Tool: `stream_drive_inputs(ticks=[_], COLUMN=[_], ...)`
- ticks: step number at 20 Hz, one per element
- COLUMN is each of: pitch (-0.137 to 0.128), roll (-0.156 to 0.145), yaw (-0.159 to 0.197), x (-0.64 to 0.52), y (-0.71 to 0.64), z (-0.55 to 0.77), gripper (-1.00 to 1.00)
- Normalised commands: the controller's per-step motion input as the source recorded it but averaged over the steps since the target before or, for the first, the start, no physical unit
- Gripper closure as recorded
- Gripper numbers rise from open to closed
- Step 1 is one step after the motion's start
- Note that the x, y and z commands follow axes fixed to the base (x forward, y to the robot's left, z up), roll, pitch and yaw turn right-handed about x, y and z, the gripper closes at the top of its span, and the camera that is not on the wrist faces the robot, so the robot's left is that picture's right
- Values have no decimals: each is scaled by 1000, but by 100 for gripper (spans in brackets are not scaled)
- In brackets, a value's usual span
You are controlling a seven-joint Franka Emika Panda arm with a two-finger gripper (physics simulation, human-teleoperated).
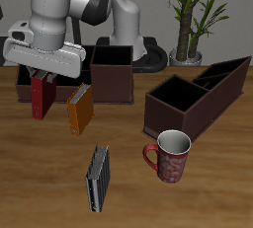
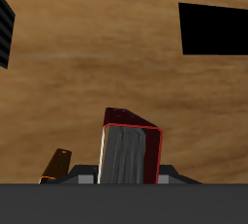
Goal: Place the red book into the left desk caddy's right compartment
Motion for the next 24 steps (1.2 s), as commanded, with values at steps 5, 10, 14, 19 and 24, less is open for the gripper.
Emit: stream_drive_inputs(ticks=[5, 10, 14, 19, 24], pitch=[-13, 7, -3, 18, -8], roll=[-8, 65, 87, 2, 6], yaw=[-13, 24, 5, 29, -41], x=[-209, -296, -230, -108, -102], y=[151, 522, 514, 460, 480], z=[362, 198, 125, 62, 102], gripper=[100, 100, 100, 100, 100])
